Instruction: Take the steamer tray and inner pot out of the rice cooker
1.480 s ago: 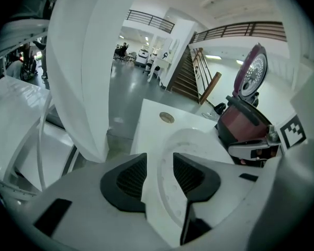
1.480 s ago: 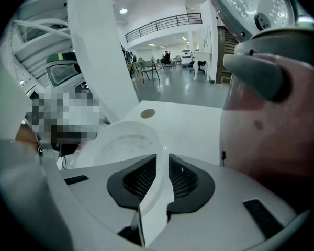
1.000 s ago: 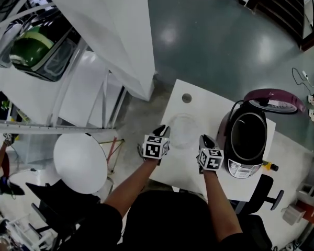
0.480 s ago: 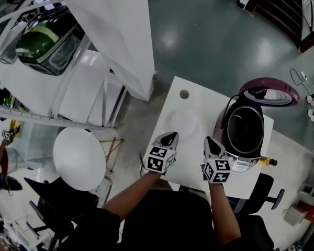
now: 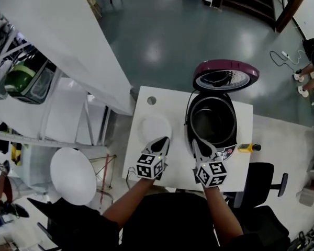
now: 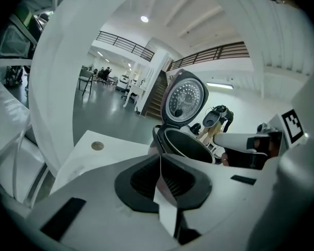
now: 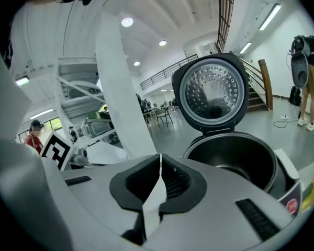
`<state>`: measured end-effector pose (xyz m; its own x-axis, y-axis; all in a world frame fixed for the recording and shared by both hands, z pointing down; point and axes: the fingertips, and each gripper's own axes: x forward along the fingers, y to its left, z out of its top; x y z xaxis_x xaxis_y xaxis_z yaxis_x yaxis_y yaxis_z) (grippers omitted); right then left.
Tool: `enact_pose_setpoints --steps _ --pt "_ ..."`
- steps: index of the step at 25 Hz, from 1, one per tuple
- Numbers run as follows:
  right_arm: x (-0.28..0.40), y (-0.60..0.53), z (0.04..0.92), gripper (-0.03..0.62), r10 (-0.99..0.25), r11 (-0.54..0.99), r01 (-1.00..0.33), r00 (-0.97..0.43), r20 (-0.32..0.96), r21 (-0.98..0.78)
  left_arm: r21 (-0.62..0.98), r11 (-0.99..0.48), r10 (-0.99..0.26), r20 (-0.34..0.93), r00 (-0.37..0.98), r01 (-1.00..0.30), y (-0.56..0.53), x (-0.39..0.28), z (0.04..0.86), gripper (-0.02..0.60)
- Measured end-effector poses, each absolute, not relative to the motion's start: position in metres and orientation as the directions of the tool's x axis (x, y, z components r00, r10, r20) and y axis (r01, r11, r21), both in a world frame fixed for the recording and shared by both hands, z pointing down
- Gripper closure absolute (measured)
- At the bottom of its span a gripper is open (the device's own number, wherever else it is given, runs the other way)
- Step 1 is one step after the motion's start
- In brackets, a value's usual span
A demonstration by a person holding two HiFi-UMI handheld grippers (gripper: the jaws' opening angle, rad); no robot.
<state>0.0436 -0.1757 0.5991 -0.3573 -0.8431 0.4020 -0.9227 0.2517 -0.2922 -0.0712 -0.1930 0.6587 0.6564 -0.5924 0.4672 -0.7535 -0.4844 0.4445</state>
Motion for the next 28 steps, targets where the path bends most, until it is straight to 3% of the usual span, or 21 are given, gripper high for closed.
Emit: enact_pose_setpoints --steps 15,24,28 --pt "0.218 -0.187 0.573 0.588 -0.879 0.261 -0.939 -0.327 0.347 -0.224 0.261 -0.479 -0.669 0.510 0.541 -0.838 -0.225 0.017 0.629 0.572" --pt "0.260 -0.215 0.606 0.587 -0.825 0.289 -0.941 -0.338 0.454 -0.176 0.236 -0.472 -0.643 0.567 0.515 -0.850 -0.240 0.042 0.647 0.572" --pt "0.275 -0.226 0.622 0.587 -0.823 0.248 -0.962 -0.272 0.499 -0.115 0.226 -0.477 -0.630 0.586 0.510 -0.849 -0.249 0.052 0.657 0.571"
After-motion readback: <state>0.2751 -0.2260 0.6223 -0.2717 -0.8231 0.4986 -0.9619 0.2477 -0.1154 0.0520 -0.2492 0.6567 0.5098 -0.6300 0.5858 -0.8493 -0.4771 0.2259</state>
